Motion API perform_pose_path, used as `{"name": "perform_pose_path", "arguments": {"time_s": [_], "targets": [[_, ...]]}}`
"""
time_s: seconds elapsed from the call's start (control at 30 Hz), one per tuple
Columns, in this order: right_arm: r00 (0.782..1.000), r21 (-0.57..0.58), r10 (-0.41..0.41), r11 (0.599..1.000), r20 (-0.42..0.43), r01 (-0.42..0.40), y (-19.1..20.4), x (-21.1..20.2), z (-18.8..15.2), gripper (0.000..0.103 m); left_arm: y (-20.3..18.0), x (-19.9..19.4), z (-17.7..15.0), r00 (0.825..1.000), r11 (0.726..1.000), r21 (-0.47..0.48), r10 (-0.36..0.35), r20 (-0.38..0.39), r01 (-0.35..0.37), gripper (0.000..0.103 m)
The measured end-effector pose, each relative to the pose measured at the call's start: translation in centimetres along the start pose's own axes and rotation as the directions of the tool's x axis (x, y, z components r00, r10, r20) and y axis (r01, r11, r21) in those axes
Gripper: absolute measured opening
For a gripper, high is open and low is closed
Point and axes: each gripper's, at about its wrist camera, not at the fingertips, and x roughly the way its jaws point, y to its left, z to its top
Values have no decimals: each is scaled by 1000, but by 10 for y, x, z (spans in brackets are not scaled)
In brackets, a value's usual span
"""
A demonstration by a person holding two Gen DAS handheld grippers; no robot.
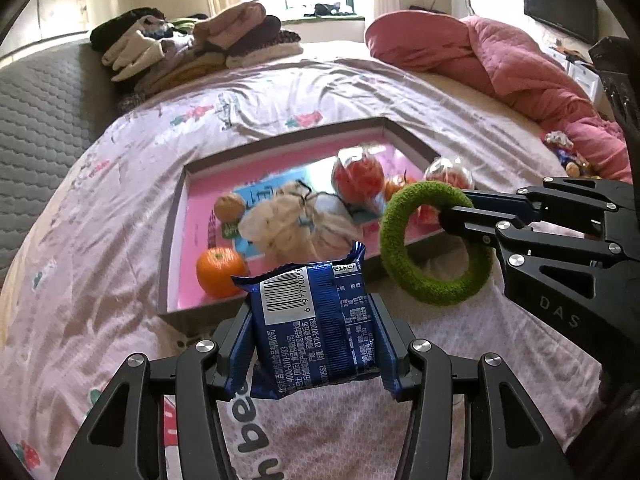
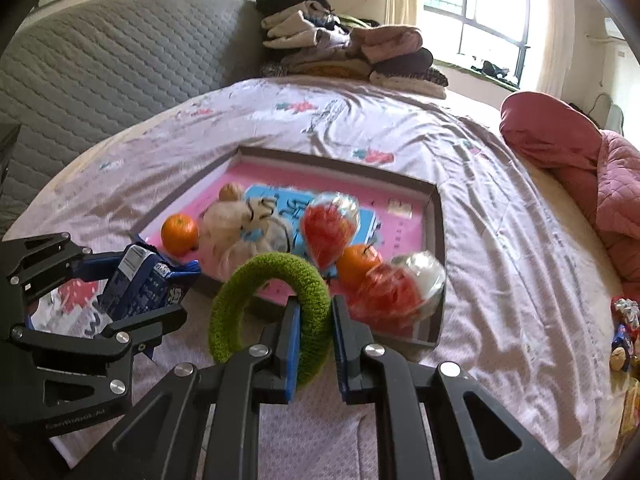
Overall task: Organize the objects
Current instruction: 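Lift the blue packet and green ring and carry both over the tray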
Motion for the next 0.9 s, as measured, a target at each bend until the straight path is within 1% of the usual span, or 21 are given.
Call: {"name": "perform_pose_path", "arguments": {"time_s": [0.17,0.3,0.57,0.9], "targets": [[1000,16,-6,1000,10,6,-3,1,5,15,5,-2,8,1000,1000,-13,4,16,-4,53],[1000,16,-7,1000,27,6,-4,-1,10,15,10,-9,13,999,1000,-17,14,50,-13,53],[998,48,-37,998,59,34,-17,-7,21,15,26,-13,28,996,998,-47,34,86,-30,53],[996,71,-50,996,79,45,-26,-8,31,15,35,-7,35,995,997,-58,49,90,-43,53]]}}
